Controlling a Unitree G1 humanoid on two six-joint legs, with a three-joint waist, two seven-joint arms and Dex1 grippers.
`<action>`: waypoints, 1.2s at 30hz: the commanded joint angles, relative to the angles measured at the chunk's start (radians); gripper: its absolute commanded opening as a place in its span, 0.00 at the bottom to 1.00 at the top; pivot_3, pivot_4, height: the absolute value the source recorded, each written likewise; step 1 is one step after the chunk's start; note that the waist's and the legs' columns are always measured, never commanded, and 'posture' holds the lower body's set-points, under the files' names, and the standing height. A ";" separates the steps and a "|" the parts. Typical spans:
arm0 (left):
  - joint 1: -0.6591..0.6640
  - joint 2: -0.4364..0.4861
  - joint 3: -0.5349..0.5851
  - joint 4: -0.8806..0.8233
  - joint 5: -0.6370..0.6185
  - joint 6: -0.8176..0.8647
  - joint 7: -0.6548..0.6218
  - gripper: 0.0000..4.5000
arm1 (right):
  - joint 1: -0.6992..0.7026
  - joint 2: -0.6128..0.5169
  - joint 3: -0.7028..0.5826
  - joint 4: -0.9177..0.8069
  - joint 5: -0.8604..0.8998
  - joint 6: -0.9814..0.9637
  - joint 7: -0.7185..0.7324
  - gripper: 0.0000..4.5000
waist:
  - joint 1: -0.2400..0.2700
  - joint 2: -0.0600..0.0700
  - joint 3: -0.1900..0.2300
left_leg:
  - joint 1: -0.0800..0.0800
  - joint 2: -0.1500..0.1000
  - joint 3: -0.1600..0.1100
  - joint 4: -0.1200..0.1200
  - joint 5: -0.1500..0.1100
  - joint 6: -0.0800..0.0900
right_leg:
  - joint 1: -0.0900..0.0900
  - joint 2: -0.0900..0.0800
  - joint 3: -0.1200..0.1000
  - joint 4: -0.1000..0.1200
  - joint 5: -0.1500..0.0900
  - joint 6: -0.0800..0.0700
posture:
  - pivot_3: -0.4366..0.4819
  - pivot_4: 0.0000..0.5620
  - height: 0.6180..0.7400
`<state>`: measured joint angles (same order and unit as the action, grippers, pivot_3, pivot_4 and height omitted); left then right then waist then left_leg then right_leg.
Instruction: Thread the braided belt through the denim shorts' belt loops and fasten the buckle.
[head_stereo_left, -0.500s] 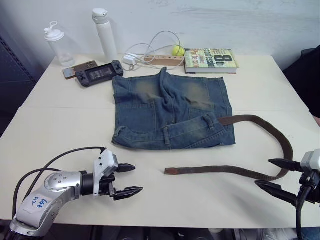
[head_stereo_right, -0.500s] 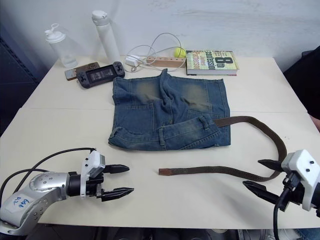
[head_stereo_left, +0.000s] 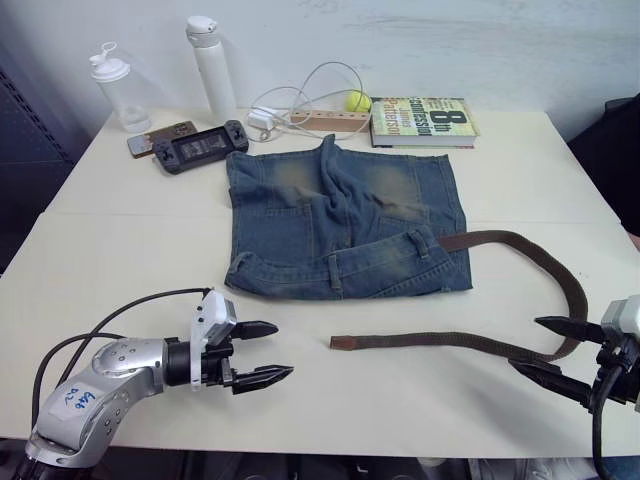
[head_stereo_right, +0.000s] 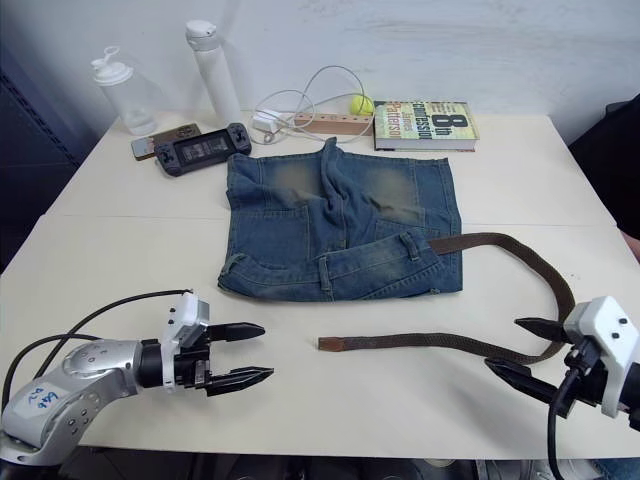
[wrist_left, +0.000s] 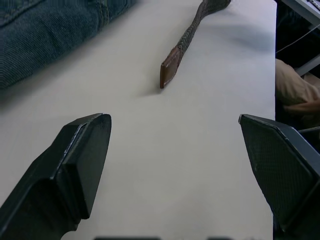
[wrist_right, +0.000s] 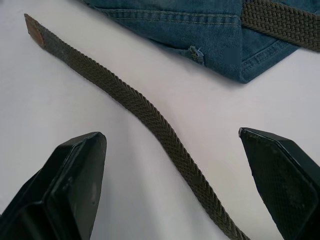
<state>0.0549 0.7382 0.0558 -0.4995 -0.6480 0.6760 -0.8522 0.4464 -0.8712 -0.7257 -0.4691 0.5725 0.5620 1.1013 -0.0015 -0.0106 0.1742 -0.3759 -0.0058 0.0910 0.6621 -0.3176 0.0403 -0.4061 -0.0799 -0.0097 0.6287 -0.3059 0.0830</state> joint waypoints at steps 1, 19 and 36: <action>-0.013 -0.008 -0.005 -0.017 0.000 -0.016 -0.003 0.99 | -0.007 0.003 -0.011 0.006 -0.017 -0.062 0.008 1.00 | 0.000 0.000 0.000 | 0.000 0.000 0.000 0.000 0.000 0.000 | 0.000 0.000 0.000 0.000 0.000 0.000 | 0.48 0.27 0.74; -0.223 0.150 0.056 -0.105 -0.199 0.085 -0.194 0.99 | -0.579 -0.285 0.547 0.140 -0.009 -0.011 0.243 1.00 | -0.003 0.000 0.002 | -0.001 0.000 -0.001 -0.003 0.006 -0.003 | -0.002 0.000 -0.003 -0.002 -0.001 -0.002 | 0.48 0.27 0.74; -0.045 0.148 0.150 -0.176 -0.170 0.049 -0.088 1.00 | -0.723 -0.065 0.895 0.308 -0.272 -0.212 0.196 0.70 | -0.003 0.000 0.002 | -0.001 0.000 -0.002 -0.002 0.007 -0.005 | -0.002 0.000 -0.004 0.000 -0.001 -0.002 | 0.48 0.27 0.74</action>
<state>0.0076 0.8822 0.1812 -0.6546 -0.8178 0.7426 -0.9421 -0.2761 -0.9330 0.1849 -0.1579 0.3085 0.3698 1.3002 -0.0046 -0.0108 0.1764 -0.3774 -0.0054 0.0892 0.6605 -0.3103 0.0356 -0.4077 -0.0798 -0.0140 0.6286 -0.3071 0.0808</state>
